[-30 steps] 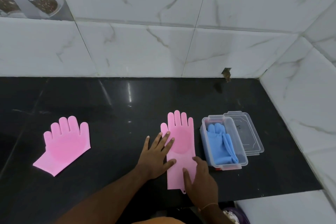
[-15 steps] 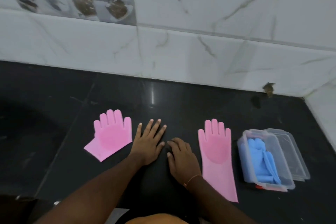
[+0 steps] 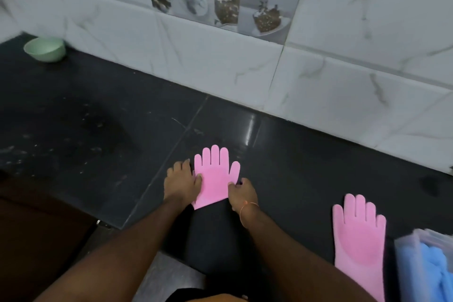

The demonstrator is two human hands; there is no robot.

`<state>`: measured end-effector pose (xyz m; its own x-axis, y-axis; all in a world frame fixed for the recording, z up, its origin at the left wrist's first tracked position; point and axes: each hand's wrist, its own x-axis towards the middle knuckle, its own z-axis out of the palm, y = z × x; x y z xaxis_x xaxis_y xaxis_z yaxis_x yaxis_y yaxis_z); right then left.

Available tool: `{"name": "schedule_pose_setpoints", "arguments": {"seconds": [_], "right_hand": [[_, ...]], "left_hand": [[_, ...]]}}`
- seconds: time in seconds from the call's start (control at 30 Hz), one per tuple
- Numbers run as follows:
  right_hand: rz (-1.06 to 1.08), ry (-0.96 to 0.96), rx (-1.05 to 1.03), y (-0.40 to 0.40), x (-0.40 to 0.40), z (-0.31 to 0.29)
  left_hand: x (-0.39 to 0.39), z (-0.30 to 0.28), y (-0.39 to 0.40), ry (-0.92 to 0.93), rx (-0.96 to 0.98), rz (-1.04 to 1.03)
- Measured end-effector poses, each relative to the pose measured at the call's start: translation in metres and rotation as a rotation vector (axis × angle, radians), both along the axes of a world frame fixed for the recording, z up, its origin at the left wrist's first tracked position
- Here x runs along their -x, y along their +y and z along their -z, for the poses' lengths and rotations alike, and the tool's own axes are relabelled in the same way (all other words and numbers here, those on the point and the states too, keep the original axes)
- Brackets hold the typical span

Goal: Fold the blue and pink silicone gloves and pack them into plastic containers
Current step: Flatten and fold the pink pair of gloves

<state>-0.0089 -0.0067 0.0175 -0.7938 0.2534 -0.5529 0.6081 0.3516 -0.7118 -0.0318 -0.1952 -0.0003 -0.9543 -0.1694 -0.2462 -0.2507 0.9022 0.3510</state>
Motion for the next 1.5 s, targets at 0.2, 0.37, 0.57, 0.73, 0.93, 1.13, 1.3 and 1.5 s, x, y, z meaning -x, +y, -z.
{"name": "schedule_pose_setpoints", "arguments": {"seconds": [0.2, 0.37, 0.57, 0.73, 0.93, 1.13, 1.3, 1.5], "right_hand": [[0.184, -0.112, 0.246, 0.001, 0.009, 0.0], [0.135, 0.217, 0.054, 0.031, -0.004, -0.002], [0.119, 0.452, 0.318, 0.075, -0.028, -0.026], [0.197, 0.574, 0.501, 0.116, -0.047, -0.058], [0.228, 0.305, 0.628, 0.171, -0.076, -0.061], [0.091, -0.114, 0.352, 0.203, -0.122, -0.037], [0.042, -0.271, 0.13, 0.216, -0.148, -0.011], [0.038, -0.3, 0.013, 0.225, -0.156, 0.002]], "left_hand": [[0.012, -0.001, 0.01, -0.022, -0.348, -0.004], [0.015, -0.01, 0.036, 0.166, -0.354, 0.054], [0.021, -0.039, 0.094, 0.119, -1.056, 0.005], [0.027, -0.065, 0.142, -0.226, -1.458, -0.017], [0.024, -0.065, 0.19, -0.392, -1.536, -0.077], [0.02, -0.043, 0.226, -0.451, -1.282, 0.011], [0.006, -0.023, 0.234, -0.332, -0.831, 0.382], [0.0, -0.01, 0.233, -0.09, -0.616, 0.469]]}}
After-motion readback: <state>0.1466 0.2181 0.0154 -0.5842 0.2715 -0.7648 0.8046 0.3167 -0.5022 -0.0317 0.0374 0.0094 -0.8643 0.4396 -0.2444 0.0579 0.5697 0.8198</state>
